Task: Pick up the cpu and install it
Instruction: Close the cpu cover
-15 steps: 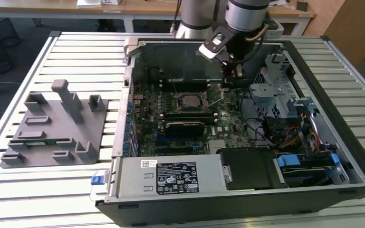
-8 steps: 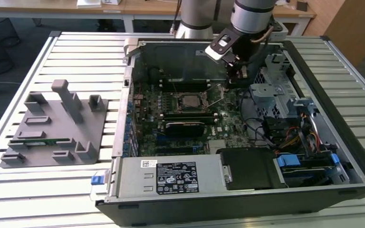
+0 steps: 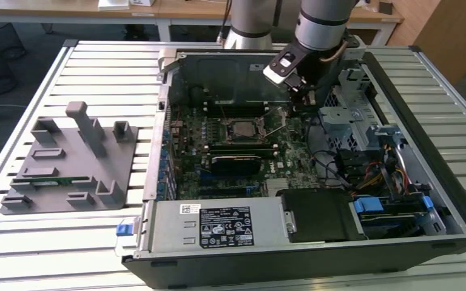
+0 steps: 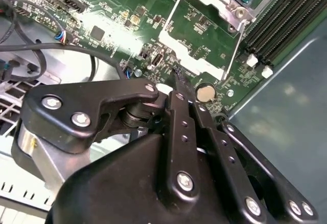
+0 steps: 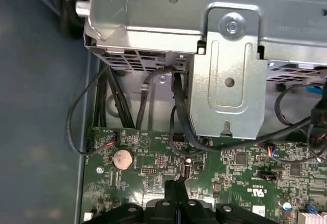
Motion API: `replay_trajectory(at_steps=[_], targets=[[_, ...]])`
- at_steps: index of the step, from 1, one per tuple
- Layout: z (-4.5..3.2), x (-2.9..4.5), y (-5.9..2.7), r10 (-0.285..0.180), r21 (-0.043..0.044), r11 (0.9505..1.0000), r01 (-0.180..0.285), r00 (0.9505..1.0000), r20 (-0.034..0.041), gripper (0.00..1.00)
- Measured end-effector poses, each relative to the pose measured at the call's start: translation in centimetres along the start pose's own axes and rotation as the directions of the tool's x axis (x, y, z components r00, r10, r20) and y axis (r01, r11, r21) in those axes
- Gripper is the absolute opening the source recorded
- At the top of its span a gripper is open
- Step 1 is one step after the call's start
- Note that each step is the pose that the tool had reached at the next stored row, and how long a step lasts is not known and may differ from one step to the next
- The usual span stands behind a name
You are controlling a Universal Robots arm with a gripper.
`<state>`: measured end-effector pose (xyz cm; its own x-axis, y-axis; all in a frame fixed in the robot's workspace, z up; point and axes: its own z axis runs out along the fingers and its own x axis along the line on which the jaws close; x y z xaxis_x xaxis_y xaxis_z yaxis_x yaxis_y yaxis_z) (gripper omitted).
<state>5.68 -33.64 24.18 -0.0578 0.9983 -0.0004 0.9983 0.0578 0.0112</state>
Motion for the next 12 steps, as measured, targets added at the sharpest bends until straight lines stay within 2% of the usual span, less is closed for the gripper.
replay_trajectory(at_steps=[4, 12], targets=[[0.15, 0.03, -0.61, -0.001, 0.0, 1.0, 0.001, 1.0, 0.0, 0.11], [0.5, 0.19, -3.41, -0.001, 0.0, 1.0, 0.001, 1.0, 0.0, 0.11]])
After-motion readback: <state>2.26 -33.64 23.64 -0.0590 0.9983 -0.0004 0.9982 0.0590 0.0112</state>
